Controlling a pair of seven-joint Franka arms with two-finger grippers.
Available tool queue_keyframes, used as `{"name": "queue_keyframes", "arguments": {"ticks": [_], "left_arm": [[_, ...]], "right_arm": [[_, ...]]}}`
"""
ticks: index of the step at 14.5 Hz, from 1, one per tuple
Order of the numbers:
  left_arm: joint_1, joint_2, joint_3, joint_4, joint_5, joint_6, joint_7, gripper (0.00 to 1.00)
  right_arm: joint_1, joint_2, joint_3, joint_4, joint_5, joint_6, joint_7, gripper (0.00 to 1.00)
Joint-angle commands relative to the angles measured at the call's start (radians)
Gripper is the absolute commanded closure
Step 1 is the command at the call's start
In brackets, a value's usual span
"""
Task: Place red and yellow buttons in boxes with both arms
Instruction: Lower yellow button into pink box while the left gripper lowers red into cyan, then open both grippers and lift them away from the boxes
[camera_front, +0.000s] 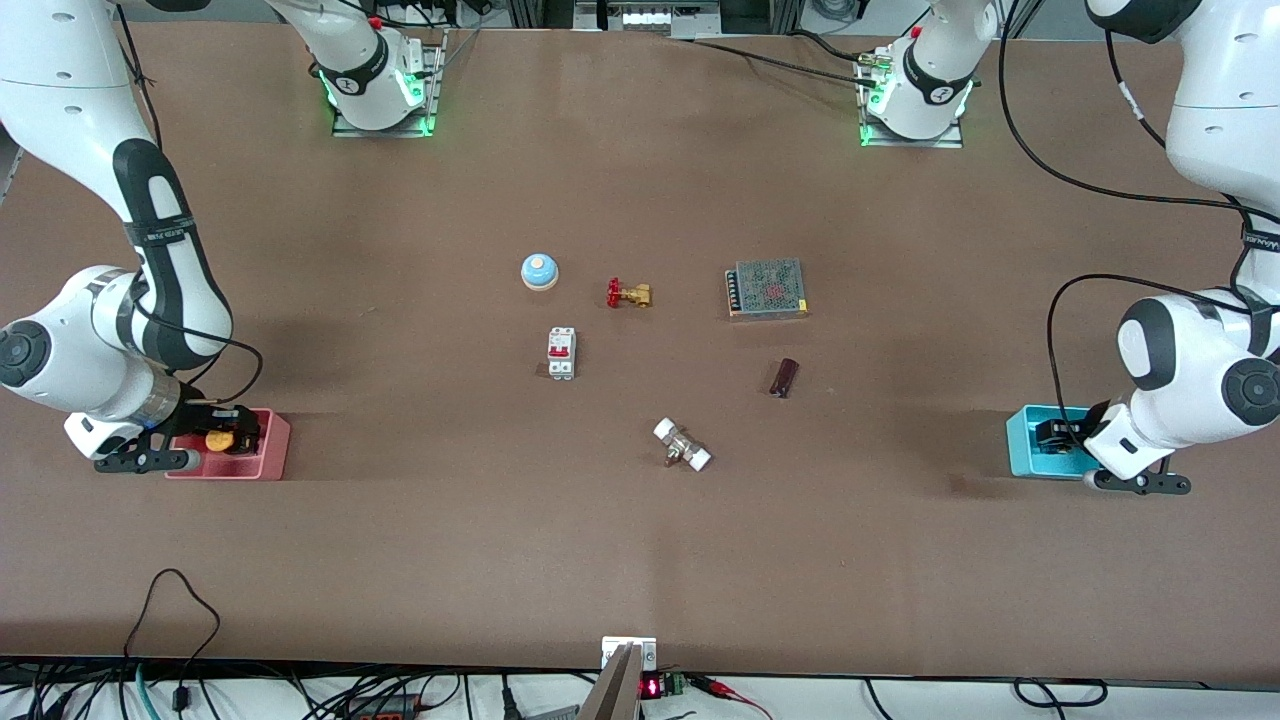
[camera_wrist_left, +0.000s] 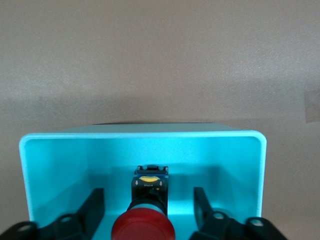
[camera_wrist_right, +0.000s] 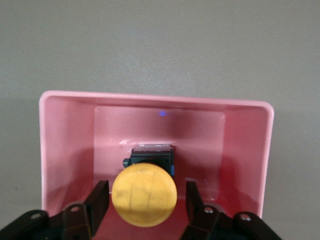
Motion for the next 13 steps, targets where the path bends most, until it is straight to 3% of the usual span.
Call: {"name": "queue_keyframes", "arguments": {"ticks": [1, 2, 8, 11, 13], "left_arm": [[0.010, -0.021, -0.008, 0.011, -0.013, -0.012, 0.026, 0.00], [0.009, -0.036, -0.008, 0.009, -0.013, -0.029, 0.024, 0.00], [0.000, -0.186, -0.035, 0.021, -0.010, -0.240, 0.026, 0.00], [-0.002, -0.275, -0.110, 0.024, -0.005, -0.375, 0.008, 0.00], [-0.002, -0.309, -0.153, 0.075, -0.005, -0.469, 0.008, 0.00]], "right_arm": [[-0.003, 0.000, 0.002, 0.021, 0.024, -0.006, -0.021, 0.16], [-0.001, -0.022, 0.002, 0.016, 0.026, -0.016, -0.020, 0.00], [0.004, -0.207, 0.011, 0.016, 0.021, -0.268, -0.011, 0.00], [0.007, -0.333, 0.014, 0.016, 0.011, -0.413, 0.021, 0.00], [0.005, -0.413, 0.058, 0.024, -0.052, -0.502, 0.092, 0.00]]}}
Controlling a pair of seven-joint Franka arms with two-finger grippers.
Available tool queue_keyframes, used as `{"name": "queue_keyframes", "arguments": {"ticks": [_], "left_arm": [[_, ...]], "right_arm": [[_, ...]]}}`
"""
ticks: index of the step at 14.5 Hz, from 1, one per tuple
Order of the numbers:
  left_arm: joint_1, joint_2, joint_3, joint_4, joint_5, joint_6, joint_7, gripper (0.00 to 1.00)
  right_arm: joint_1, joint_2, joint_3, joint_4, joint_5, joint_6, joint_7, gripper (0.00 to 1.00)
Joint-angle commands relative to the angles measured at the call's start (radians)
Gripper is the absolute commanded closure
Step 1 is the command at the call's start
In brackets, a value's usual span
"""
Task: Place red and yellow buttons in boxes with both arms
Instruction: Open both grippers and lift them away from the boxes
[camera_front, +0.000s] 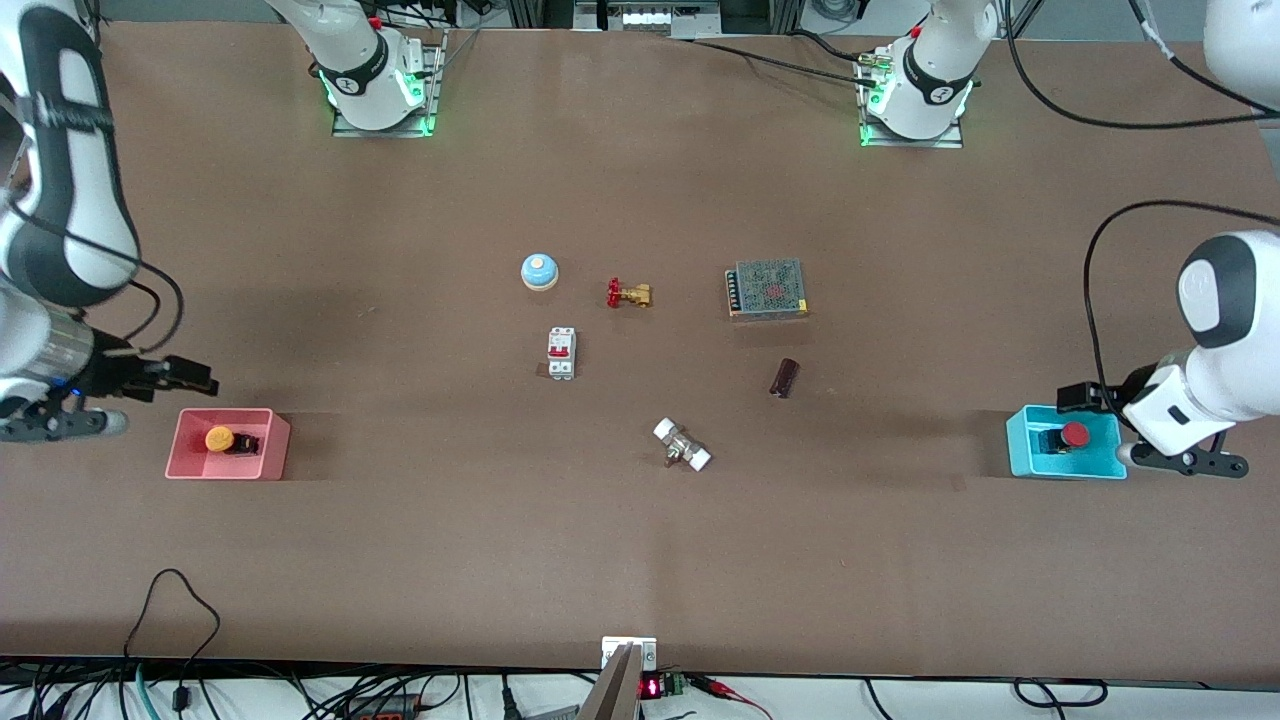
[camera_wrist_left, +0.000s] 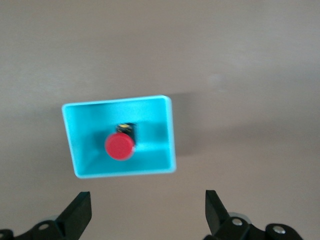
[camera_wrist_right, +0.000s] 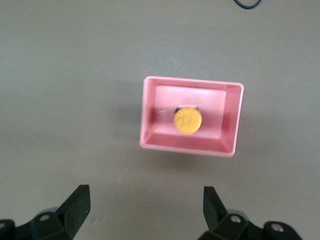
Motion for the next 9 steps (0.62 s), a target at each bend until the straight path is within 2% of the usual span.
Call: {"name": "queue_keyframes", "arguments": {"ticks": [1, 3, 5, 6, 7, 9], "left_arm": [[0.004, -0.050, -0.051, 0.078, -0.007, -0.145, 0.003, 0.00], [0.004, -0.048, -0.080, 0.179, -0.004, -0.304, 0.000, 0.00], [-0.025, -0.075, -0.091, 0.240, -0.004, -0.397, -0.038, 0.00], [-0.095, -0.115, -0.064, 0.233, -0.004, -0.414, -0.065, 0.00], [-0.163, -0.152, 0.012, 0.222, -0.017, -0.432, -0.108, 0.00], [-0.209, -0.253, 0.057, 0.154, -0.028, -0.414, -0.132, 0.00]], "right_arm": [[-0.004, -0.131, 0.064, -0.019, -0.075, -0.117, 0.136, 0.00], [-0.011, -0.213, 0.126, -0.019, -0.130, -0.195, 0.309, 0.00], [-0.014, -0.270, 0.145, -0.019, -0.144, -0.255, 0.307, 0.00], [-0.015, -0.291, 0.166, -0.019, -0.147, -0.270, 0.318, 0.00], [-0.021, -0.299, 0.182, -0.019, -0.153, -0.270, 0.322, 0.00], [-0.029, -0.304, 0.185, 0.011, -0.143, -0.305, 0.316, 0.00]]}}
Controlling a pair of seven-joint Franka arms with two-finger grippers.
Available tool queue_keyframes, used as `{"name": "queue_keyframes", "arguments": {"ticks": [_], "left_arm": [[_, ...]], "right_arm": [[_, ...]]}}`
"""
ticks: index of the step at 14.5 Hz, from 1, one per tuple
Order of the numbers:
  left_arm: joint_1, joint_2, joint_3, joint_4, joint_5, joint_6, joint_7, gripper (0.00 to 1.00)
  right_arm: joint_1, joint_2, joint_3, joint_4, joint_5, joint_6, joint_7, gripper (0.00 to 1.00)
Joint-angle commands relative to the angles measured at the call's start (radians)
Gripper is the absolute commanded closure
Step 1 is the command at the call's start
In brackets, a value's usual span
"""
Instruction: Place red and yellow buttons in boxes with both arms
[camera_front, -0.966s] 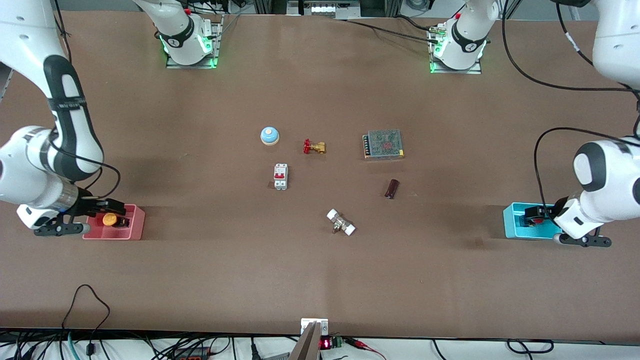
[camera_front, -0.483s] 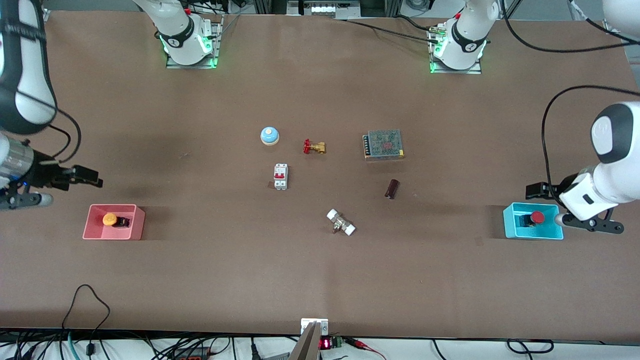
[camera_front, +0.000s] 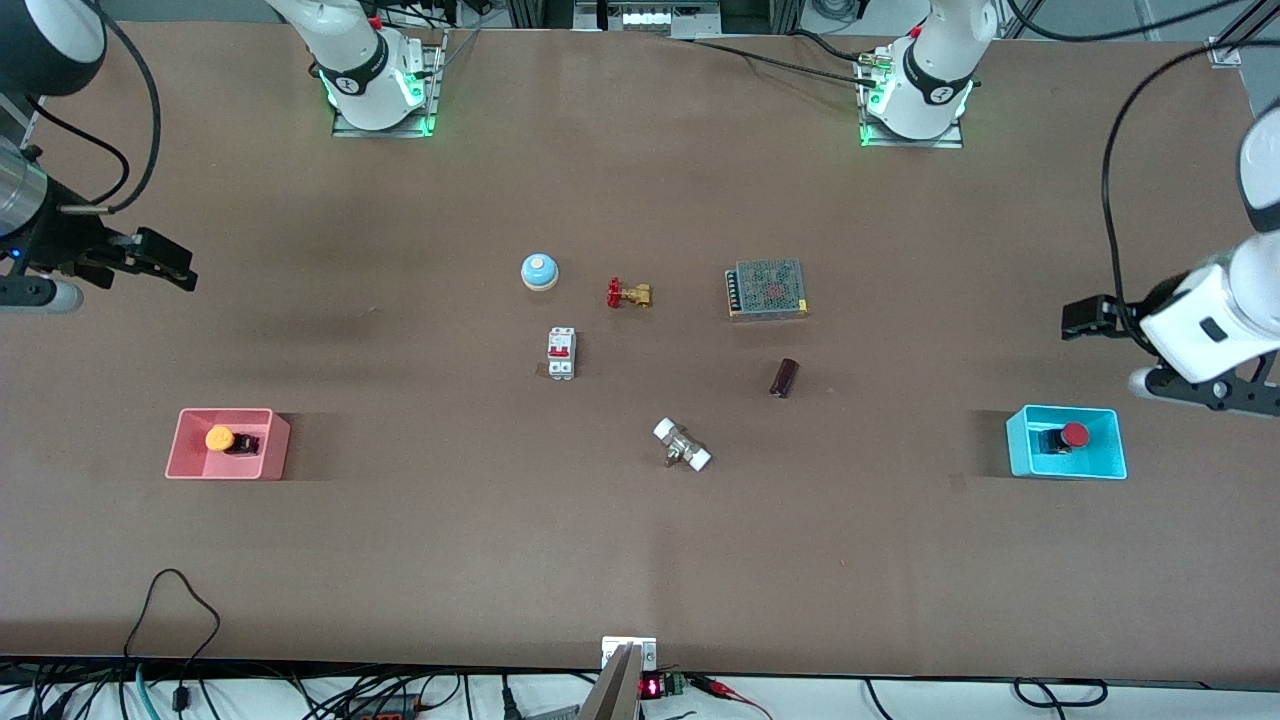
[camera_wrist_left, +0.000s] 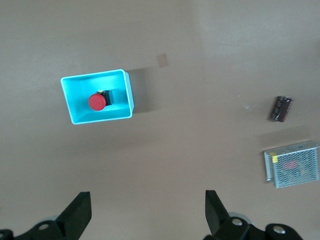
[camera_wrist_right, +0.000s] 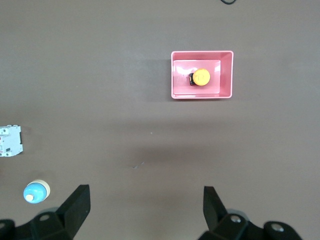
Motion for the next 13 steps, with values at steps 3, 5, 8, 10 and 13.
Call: {"name": "queue_keyframes", "arguments": {"ticks": [3, 5, 8, 10, 13], "left_arm": [[-0.154, -0.306, 0.200, -0.304, -0.063, 0.123, -0.019, 0.00], [-0.181, -0.359, 0.204, -0.384, -0.075, 0.142, -0.011, 0.00], [-0.171, -0.336, 0.210, -0.369, -0.107, 0.133, -0.007, 0.00], [-0.171, -0.335, 0.208, -0.361, -0.108, 0.127, -0.007, 0.00], [-0.169, -0.336, 0.207, -0.358, -0.108, 0.110, -0.007, 0.00]], "right_arm": [[0.000, 0.008, 0.011, 0.053, -0.004, -0.076, 0.014, 0.00], [0.032, 0.013, -0.009, 0.059, -0.006, -0.078, 0.018, 0.00], [0.058, 0.016, -0.051, 0.062, -0.007, -0.082, 0.012, 0.00], [0.061, 0.017, -0.057, 0.064, -0.004, -0.087, 0.011, 0.00], [0.051, 0.022, -0.049, 0.064, -0.004, -0.090, 0.014, 0.00]]}}
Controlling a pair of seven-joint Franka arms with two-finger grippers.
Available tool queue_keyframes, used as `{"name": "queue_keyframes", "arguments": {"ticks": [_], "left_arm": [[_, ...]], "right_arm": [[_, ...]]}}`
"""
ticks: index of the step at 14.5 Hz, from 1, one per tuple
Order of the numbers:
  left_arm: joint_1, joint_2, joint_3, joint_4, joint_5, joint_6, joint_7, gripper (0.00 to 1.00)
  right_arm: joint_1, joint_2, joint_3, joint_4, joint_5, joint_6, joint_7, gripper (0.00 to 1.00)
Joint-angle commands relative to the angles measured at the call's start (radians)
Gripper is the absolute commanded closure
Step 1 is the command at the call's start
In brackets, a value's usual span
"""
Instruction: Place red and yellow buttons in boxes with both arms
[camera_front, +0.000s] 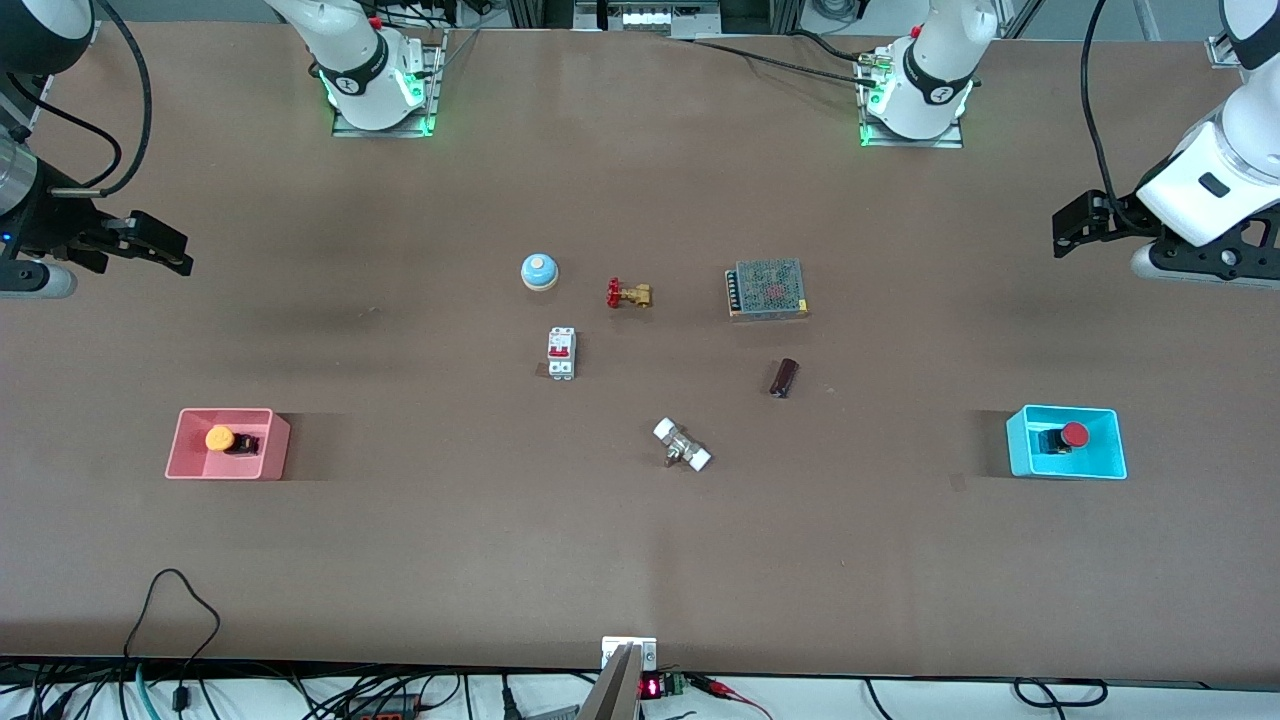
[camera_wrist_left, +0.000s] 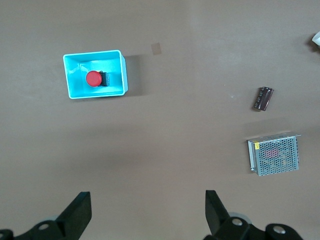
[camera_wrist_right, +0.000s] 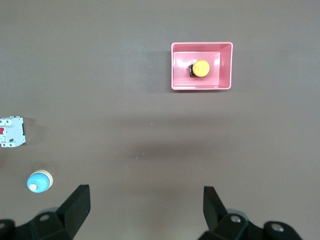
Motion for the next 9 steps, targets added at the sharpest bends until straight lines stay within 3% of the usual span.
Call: {"name": "queue_keyframes", "arguments": {"ticks": [1, 9], "left_arm": [[-0.014, -0.011, 0.015, -0.003, -0.018, -0.006, 0.014, 0.00], [-0.014, -0.008, 0.008, 0.008, -0.023, -0.007, 0.014, 0.00]], "right_arm": [[0.008, 0.019, -0.006, 0.033, -0.004, -0.027, 0.013, 0.00], [0.008, 0.022, -0.002, 0.033, -0.006, -0.027, 0.013, 0.00]]}}
